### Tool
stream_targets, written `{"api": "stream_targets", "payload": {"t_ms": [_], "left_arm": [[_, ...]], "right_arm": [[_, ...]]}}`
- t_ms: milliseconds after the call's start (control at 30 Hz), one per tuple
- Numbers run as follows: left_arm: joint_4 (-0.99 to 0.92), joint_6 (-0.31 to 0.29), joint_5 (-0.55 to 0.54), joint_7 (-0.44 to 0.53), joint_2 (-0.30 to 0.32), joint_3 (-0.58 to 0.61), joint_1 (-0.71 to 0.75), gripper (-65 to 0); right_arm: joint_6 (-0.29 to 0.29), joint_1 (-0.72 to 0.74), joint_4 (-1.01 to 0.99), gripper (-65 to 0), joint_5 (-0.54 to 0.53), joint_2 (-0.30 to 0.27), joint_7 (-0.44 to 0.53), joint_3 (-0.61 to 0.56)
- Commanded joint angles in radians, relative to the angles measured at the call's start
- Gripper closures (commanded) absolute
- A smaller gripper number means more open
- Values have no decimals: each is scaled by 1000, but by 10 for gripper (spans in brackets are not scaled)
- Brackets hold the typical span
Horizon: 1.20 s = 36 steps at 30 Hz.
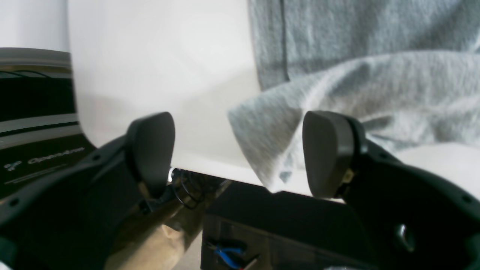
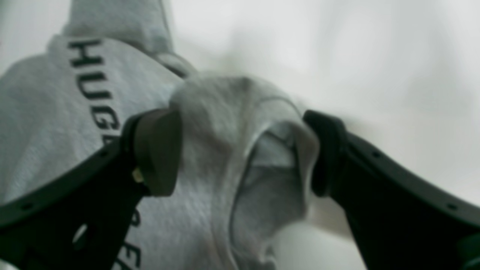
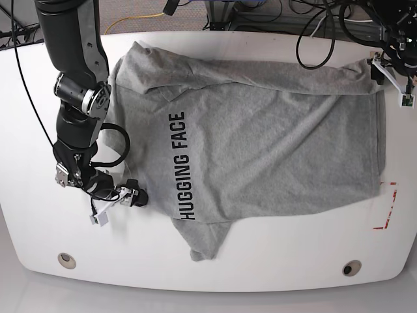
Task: Fold the T-shirt properly
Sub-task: 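Release the shoulders and grasp the shirt's side edge with the right gripper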
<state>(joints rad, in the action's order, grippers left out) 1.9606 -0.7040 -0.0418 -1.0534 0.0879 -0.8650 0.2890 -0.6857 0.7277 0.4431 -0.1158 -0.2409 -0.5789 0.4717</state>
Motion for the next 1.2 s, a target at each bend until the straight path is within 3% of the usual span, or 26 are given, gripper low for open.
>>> {"api": "stream_targets", "payload": {"t_ms": [0,67,167,233,433,600,767,867,1033,1167], "left_arm": [[16,6,1,11,11,-4,8,-499],[15,6,1,12,11,-4,11,-499],[12,6,3,12,13,-4,9,-499],[12,6,3,12,13,-4,9,-499],[10,6,3,12,13,20,6,-499],[10,6,3,12,13,76,8,-499],[12,6,1,14,-14,128,-14,-499],[12,6,3,14,-52,163,-37,-497],[12,6,4,17,-83,232,-99,-488],[9,6,4,17,-89,274,-119,-403]], "right_arm": [[-12,20,15,-430,-17,-19,40,3],[-12,16,15,-325,-17,-18,44,3],[-12,16,18,-86,-17,-10,44,3],[-12,16,18,0,-17,-11,35,3],[-12,-10,49,-38,-28,-42,-63,6],[-12,-147,268,-41,-147,-50,-168,2],[-12,-241,455,-44,-189,-45,-267,0],[-12,-294,557,-130,-204,-42,-321,0],[-12,-339,610,-315,-258,-42,-324,2],[-12,-339,609,-350,-282,-50,-321,6]]}}
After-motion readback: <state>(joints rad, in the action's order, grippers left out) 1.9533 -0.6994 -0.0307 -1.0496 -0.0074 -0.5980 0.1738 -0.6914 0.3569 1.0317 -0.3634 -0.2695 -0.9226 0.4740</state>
